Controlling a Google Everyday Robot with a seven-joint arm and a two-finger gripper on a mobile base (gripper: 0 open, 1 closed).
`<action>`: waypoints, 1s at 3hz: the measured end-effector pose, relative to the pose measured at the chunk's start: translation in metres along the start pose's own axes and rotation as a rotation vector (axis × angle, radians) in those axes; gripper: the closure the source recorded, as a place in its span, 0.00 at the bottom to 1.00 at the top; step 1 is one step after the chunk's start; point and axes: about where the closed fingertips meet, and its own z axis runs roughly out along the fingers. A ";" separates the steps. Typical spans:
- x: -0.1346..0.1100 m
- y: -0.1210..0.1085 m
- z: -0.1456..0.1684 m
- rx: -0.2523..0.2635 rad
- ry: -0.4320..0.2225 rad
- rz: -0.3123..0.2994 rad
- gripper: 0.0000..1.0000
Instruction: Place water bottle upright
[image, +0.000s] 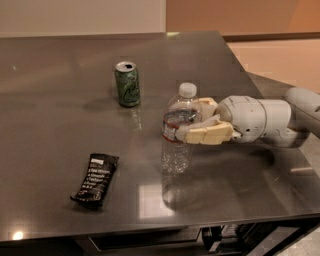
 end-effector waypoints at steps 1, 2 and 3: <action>0.005 0.002 0.000 -0.010 -0.008 -0.005 1.00; 0.011 0.001 0.000 -0.018 -0.007 -0.006 0.82; 0.014 0.001 0.002 -0.028 0.006 -0.008 0.59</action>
Offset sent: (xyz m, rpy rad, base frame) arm -0.0008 -0.0017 -0.0189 0.0089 -0.0067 0.0195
